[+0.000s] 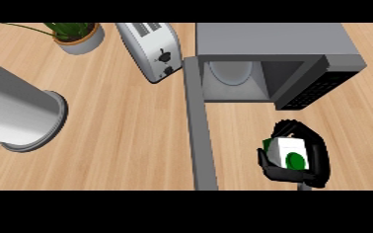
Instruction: Pick up the milk, place it into the microwave and close the microwave
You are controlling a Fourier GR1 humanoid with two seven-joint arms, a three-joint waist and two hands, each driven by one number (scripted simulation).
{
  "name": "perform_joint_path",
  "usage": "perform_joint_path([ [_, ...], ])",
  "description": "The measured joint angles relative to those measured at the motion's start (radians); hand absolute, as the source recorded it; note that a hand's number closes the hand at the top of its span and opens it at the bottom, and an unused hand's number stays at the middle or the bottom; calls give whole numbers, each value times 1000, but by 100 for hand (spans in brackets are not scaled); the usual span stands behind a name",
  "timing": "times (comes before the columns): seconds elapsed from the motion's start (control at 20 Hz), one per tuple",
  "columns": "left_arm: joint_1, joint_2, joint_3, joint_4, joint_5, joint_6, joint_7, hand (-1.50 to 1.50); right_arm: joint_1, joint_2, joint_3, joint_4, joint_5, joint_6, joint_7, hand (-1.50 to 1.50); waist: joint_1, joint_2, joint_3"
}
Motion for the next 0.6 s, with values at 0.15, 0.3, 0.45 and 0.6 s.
perform_joint_path([
  [0.15, -27, -1, 3, 14, 6, 9, 18, -150, -15, 14, 28, -62, -16, -32, 71, 150, 3, 2, 0],
  [0.3, -10, 13, 25, 24, 25, -11, -3, -150, -28, 21, 77, -75, 10, -106, 79, 150, 8, 3, 0],
  [0.45, -29, 18, 48, 43, 41, -16, -6, -150, -80, 23, 100, -63, 48, -168, 118, 150, 10, 4, 1],
  [0.6, -37, 21, 54, 35, 50, -13, 12, -150, -147, 26, 121, -13, 63, -219, 141, 150, 12, 5, 1],
])
